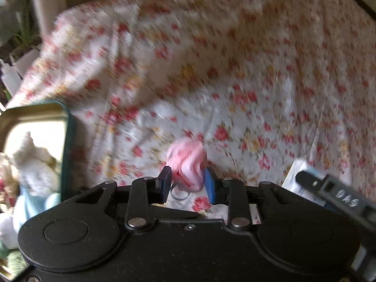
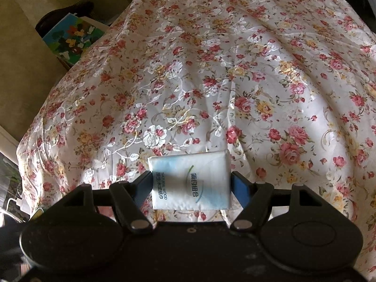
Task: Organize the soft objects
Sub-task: 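Grasp the pink cloth bundle with the left tool and lift it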
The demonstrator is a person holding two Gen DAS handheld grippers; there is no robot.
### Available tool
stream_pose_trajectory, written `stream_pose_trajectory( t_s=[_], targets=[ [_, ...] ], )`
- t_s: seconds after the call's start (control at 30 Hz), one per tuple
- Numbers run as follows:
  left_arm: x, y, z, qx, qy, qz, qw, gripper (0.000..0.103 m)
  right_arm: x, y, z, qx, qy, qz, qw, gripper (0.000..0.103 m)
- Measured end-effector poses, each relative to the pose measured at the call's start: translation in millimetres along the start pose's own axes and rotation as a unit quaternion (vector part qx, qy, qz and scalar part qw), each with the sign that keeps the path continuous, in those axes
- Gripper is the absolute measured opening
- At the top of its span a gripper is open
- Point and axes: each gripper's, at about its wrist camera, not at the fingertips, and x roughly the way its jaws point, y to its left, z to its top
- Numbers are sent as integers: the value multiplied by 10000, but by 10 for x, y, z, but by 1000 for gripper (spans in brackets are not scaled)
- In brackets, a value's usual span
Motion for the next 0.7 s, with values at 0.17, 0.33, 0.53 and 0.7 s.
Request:
stream_pose_trajectory(
  t_s=[0.17,0.33,0.53,0.7],
  targets=[
    [-375,293,113,-175,-517,204,9983,31,14,63,-34,-115,49,44,9999,72],
    [-558,682,190,-421,-769,493,9949,31,14,121,-56,-222,89,99,9997,72],
    [-354,686,148,-185,-449,602,9970,45,-13,174,-58,-112,136,188,9997,72],
    [-61,314,23,164,42,132,9998,61,-2,136,-59,-128,121,113,9998,72]
  ],
)
